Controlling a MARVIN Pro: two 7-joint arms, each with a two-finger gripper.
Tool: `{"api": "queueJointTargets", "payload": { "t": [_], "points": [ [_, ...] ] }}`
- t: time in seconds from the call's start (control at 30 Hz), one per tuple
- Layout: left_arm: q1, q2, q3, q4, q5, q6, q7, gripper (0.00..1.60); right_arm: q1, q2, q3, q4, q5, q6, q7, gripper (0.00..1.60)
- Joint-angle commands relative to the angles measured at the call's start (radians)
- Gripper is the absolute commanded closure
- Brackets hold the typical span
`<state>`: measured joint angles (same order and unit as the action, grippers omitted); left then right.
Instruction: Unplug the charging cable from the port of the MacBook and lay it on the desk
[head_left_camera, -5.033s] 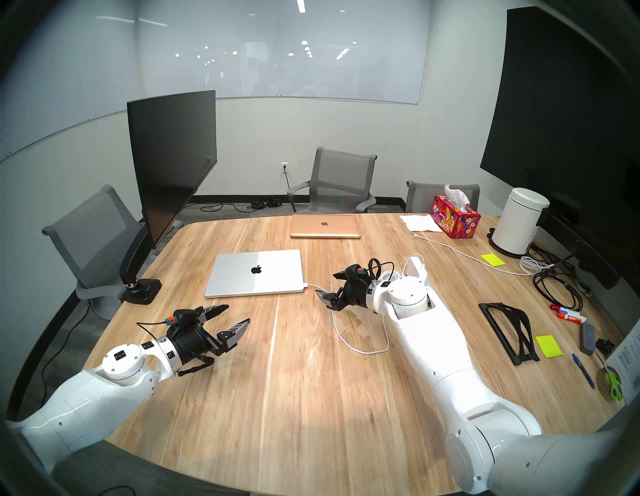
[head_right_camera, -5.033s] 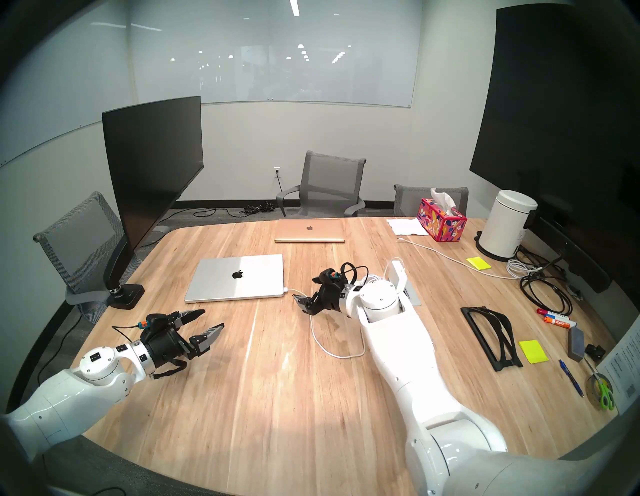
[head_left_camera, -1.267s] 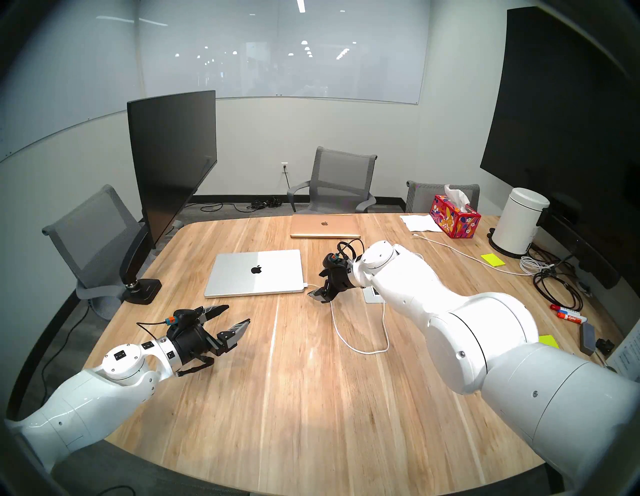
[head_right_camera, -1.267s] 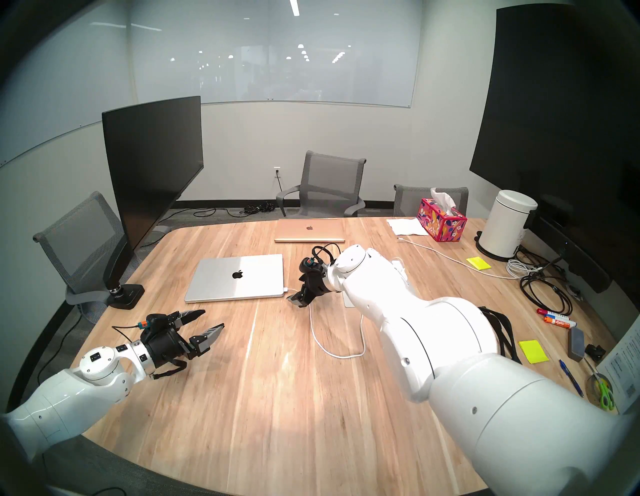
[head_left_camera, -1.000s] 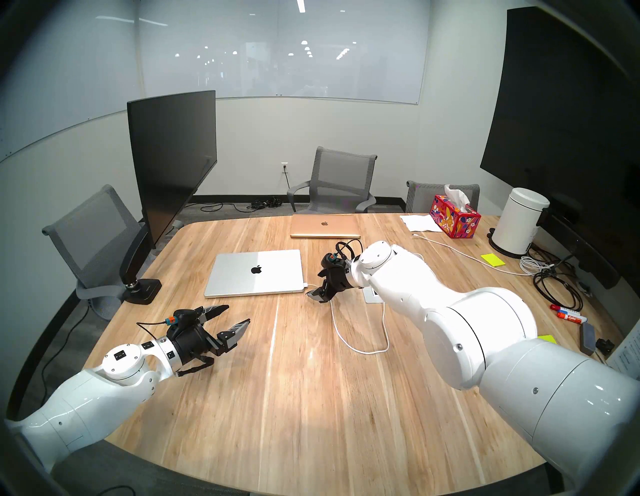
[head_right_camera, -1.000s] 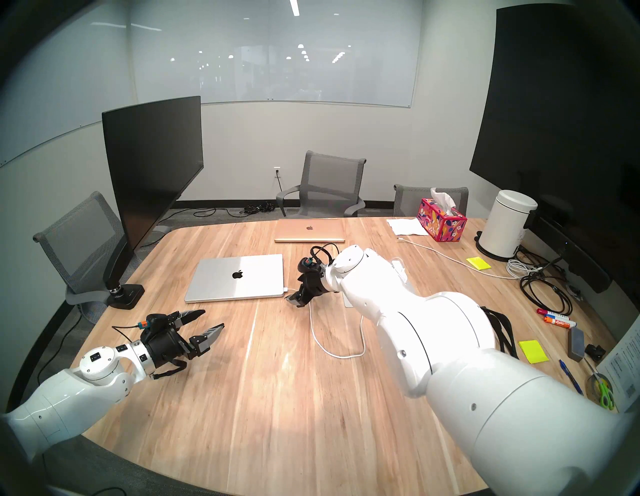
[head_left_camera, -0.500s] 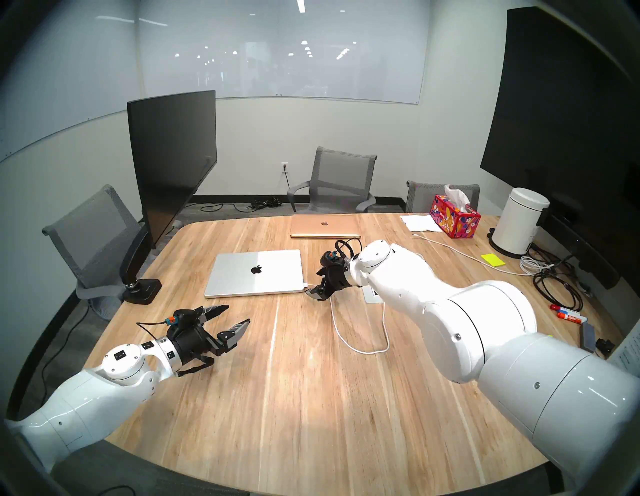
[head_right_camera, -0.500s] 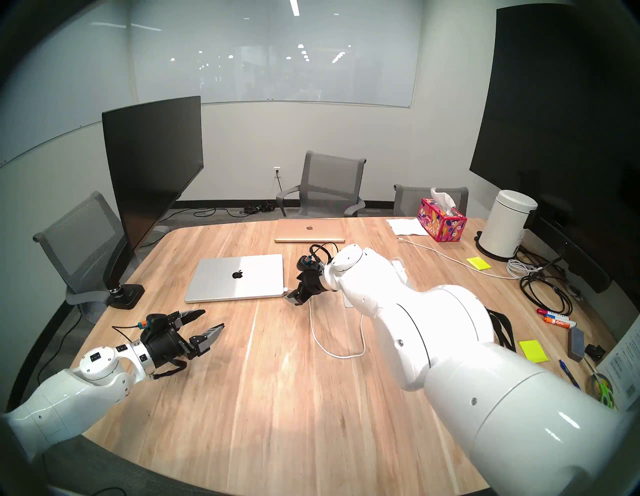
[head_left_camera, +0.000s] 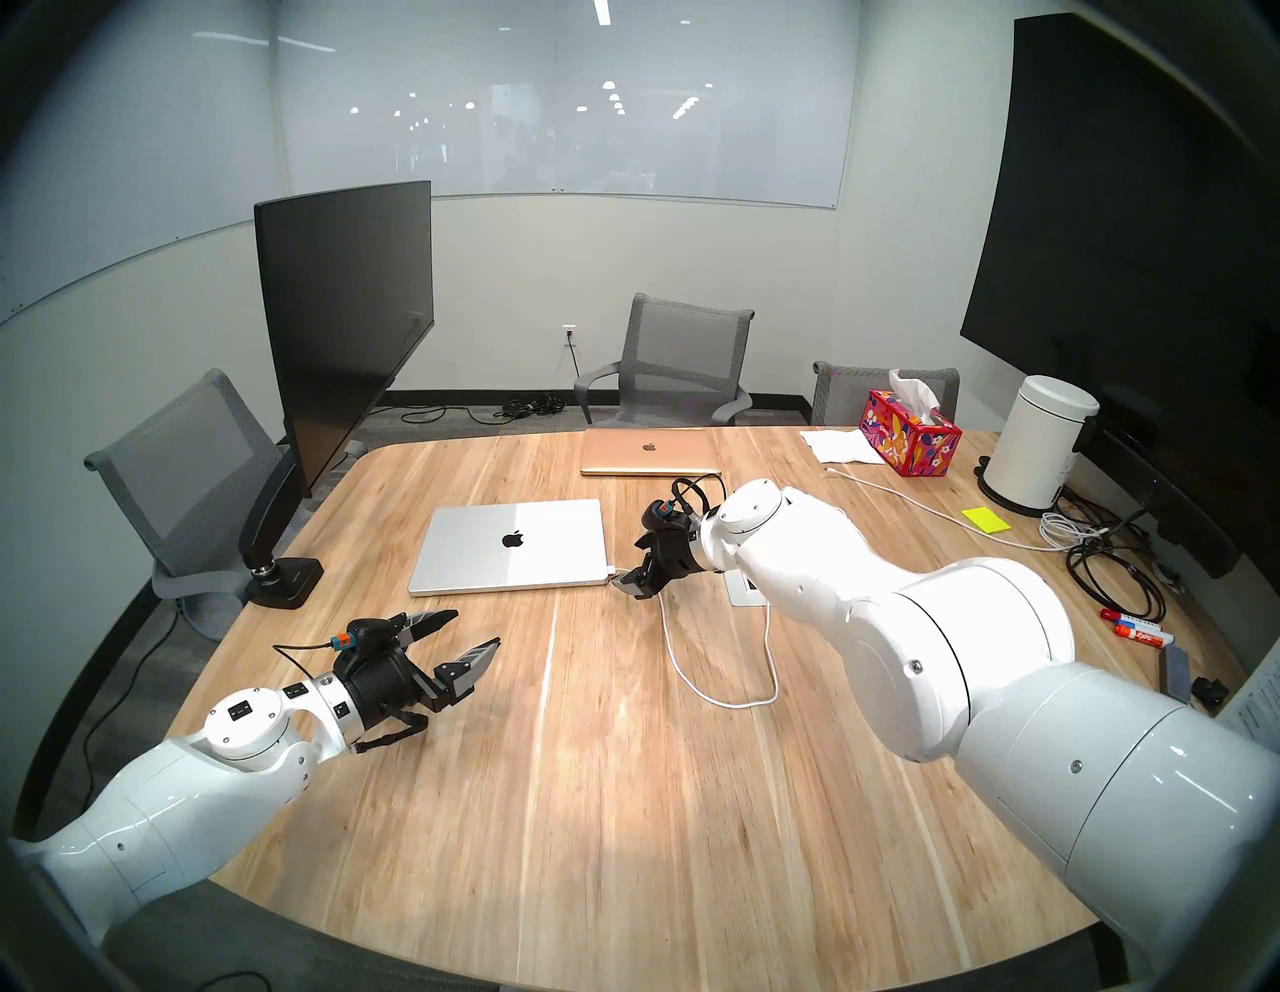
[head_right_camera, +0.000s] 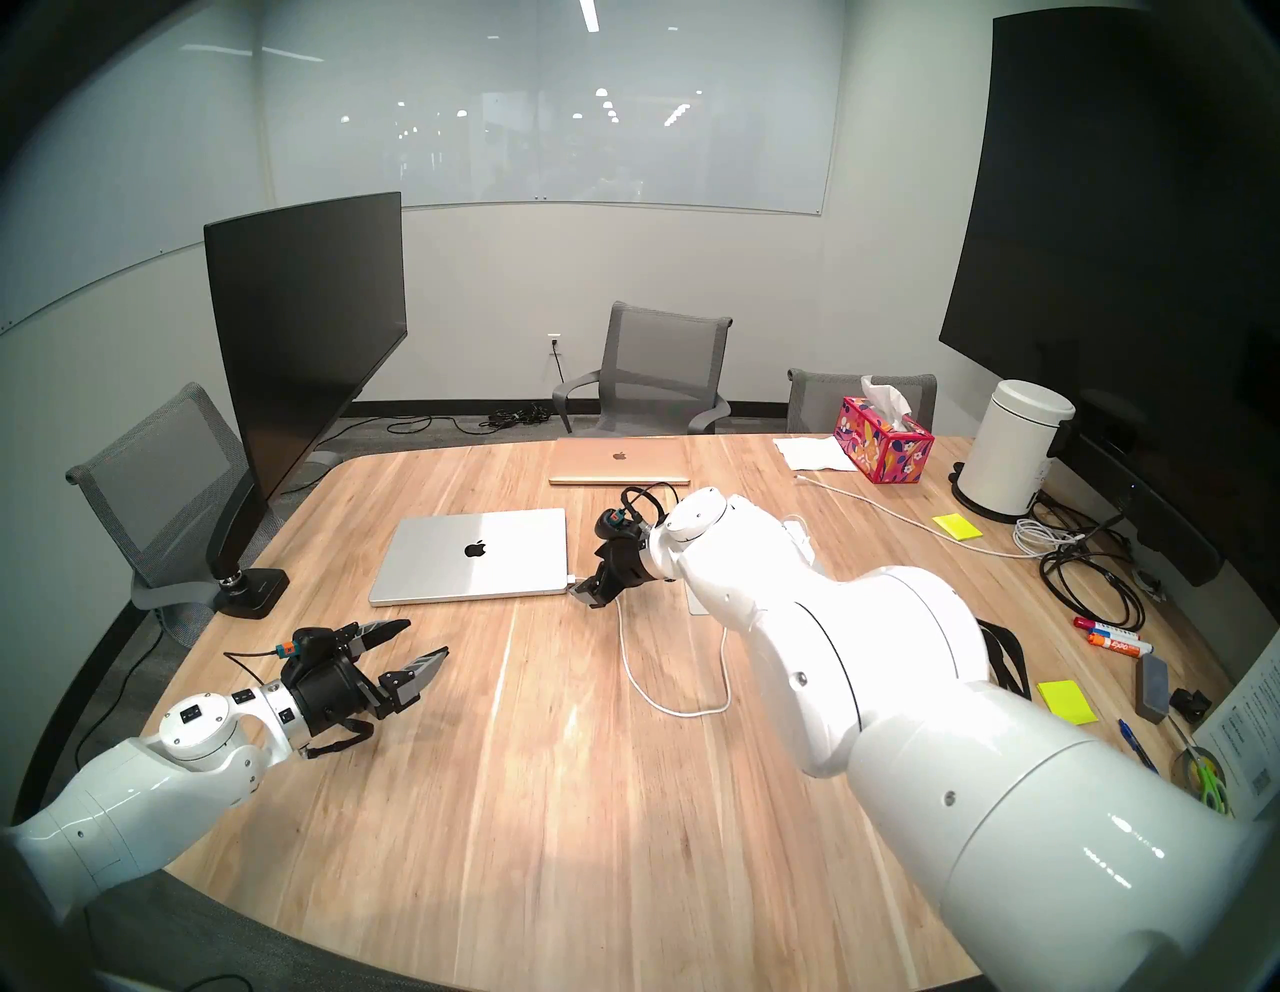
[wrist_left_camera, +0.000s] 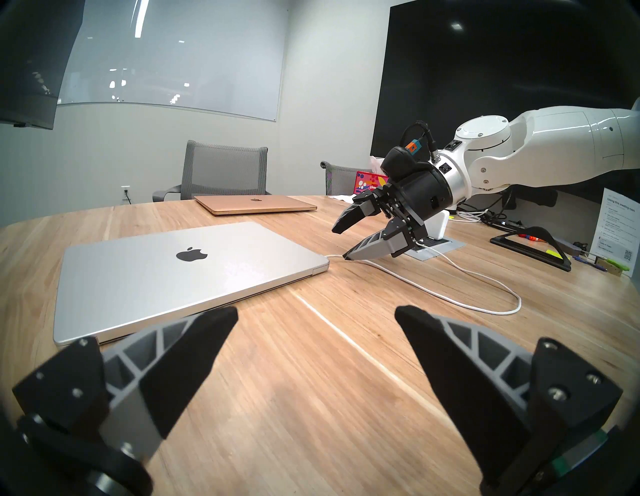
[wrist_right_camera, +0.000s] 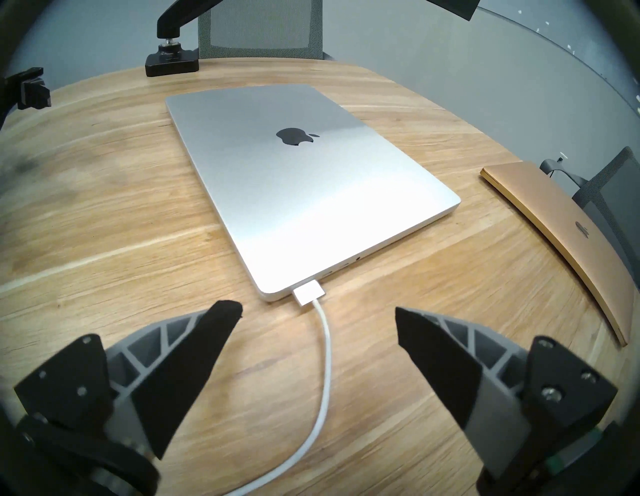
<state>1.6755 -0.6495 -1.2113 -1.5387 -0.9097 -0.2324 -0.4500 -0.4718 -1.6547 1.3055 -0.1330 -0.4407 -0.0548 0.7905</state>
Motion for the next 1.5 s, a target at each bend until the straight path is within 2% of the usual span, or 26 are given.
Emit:
{"api": "queueJointTargets", "payload": {
  "t": [0.0,0.57,1.0,1.03,1.1,1.17,1.27,1.37,1.47],
  "points": [
    [-0.004,-0.001,-0.007,-0.008,0.0,-0.01,0.001,0.0,0.023,-0.003,-0.001,-0.003,-0.002,-0.001,-0.001,0.0],
    [-0.005,-0.001,-0.006,-0.008,0.0,-0.01,0.001,0.0,0.017,0.003,0.006,0.007,-0.003,0.003,0.009,0.0],
    [-0.005,0.0,-0.005,-0.008,-0.001,-0.01,0.001,0.0,0.016,0.004,0.025,0.011,0.002,0.035,0.017,0.0],
    [-0.005,0.0,-0.005,-0.008,-0.001,-0.01,0.001,0.0,0.015,0.004,0.026,0.011,0.002,0.037,0.017,0.27],
    [-0.005,0.0,-0.005,-0.008,-0.001,-0.01,0.001,0.0,0.015,0.004,0.028,0.01,0.002,0.041,0.017,0.52],
    [-0.005,0.0,-0.005,-0.008,-0.001,-0.01,0.001,0.0,0.014,0.004,0.031,0.008,0.001,0.044,0.017,0.51],
    [-0.005,0.0,-0.005,-0.008,-0.001,-0.01,0.001,0.0,0.013,0.005,0.035,0.008,0.002,0.049,0.019,0.41],
    [-0.005,0.0,-0.005,-0.008,-0.001,-0.01,0.001,0.0,0.012,0.005,0.039,0.007,0.002,0.053,0.02,0.6],
    [-0.005,0.0,-0.005,-0.008,-0.001,-0.01,0.001,0.0,0.011,0.005,0.042,0.008,0.002,0.058,0.024,0.49]
  ]
}}
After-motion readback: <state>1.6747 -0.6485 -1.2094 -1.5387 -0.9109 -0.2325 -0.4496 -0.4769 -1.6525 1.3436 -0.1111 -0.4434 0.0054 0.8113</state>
